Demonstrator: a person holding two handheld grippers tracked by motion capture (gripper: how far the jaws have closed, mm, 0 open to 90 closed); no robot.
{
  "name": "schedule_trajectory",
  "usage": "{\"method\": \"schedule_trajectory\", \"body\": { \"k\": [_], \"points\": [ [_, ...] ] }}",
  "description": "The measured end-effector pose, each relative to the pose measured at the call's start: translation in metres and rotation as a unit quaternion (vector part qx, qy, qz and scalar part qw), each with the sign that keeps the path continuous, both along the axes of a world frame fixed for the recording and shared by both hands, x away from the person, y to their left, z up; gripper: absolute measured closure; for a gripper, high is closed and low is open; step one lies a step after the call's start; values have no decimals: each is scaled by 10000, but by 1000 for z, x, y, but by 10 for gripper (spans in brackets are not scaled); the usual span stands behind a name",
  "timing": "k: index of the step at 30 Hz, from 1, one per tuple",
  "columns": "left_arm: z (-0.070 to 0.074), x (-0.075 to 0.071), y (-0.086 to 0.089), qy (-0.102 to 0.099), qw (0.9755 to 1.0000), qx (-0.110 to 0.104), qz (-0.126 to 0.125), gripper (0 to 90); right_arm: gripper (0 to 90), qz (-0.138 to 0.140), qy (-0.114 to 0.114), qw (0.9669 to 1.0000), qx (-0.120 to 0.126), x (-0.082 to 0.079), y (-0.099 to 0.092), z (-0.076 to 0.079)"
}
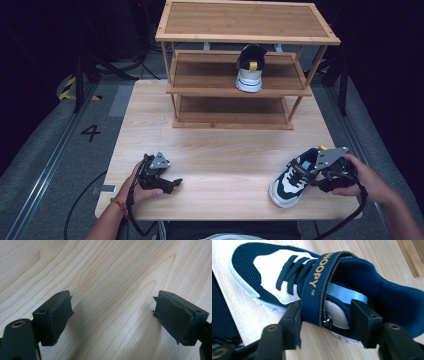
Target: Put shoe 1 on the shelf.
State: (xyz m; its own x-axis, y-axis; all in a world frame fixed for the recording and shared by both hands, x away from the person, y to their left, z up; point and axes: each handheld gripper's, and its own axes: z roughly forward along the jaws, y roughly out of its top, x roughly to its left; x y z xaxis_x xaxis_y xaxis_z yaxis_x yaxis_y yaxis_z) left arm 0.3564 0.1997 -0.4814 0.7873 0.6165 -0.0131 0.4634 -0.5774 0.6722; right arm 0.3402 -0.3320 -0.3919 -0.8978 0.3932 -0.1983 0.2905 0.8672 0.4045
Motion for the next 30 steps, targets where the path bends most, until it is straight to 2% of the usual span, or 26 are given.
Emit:
{"method": "schedule_trajectory", "body": {
  "k": [1,4,8,11,12,14,15,16,17,18,19,20,21,22,25,26,27,28,30],
  "points": [
    [0,0,0,2,10000,-12,-3,148,523,102,21,9999,-77,-1,3,1],
    [0,0,-1,5,10000,-19,2,148,554,193,140,9996,-127,-3,8,3],
    [0,1,-2,-8,10000,-7,-36,147,579,252,165,9995,34,-4,22,2],
    [0,1,-3,0,10000,-25,-42,147,582,40,155,9995,286,0,44,0],
    [0,1,-3,0,10000,-25,-42,147,582,40,155,9995,286,0,44,0],
    [0,2,-3,-27,10000,-12,-84,146,579,-302,113,9982,503,3,56,1],
    [0,2,-4,-23,10000,-7,-96,145,574,-439,203,9970,598,6,62,1],
    [-1,2,-4,26,10000,-37,-85,145,559,-632,322,9944,782,9,72,1],
    [-1,2,-4,26,10000,-37,-85,145,559,-632,322,9944,782,9,72,1],
    [-1,2,-4,17,9999,-51,-92,145,523,-782,476,9909,985,12,79,0],
    [-1,2,-4,-7,9999,-33,-105,145,491,-751,546,9903,1030,14,80,0],
    [-1,2,-4,-7,9999,-33,-105,145,445,-715,596,9918,870,13,83,-1],
    [-1,2,-4,-14,9999,-33,-98,145,445,-715,596,9918,870,13,83,-1],
    [-1,2,-4,-21,9999,-35,-92,145,418,-727,505,9932,758,13,83,-1],
    [-1,2,-4,-21,9999,-34,-95,145,366,-732,514,9930,773,12,73,2],
    [-1,2,-4,-26,9999,-32,-96,144,352,-600,364,9955,633,9,62,8],
    [-1,2,-4,-32,9999,-36,-98,144,352,-600,364,9955,633,9,62,8],
    [-1,2,-4,-25,9999,-37,-106,144,379,-599,254,9961,600,9,57,11],
    [-1,2,-4,-23,9999,-40,-104,144,373,-580,196,9948,815,8,43,20]
  ]
}}
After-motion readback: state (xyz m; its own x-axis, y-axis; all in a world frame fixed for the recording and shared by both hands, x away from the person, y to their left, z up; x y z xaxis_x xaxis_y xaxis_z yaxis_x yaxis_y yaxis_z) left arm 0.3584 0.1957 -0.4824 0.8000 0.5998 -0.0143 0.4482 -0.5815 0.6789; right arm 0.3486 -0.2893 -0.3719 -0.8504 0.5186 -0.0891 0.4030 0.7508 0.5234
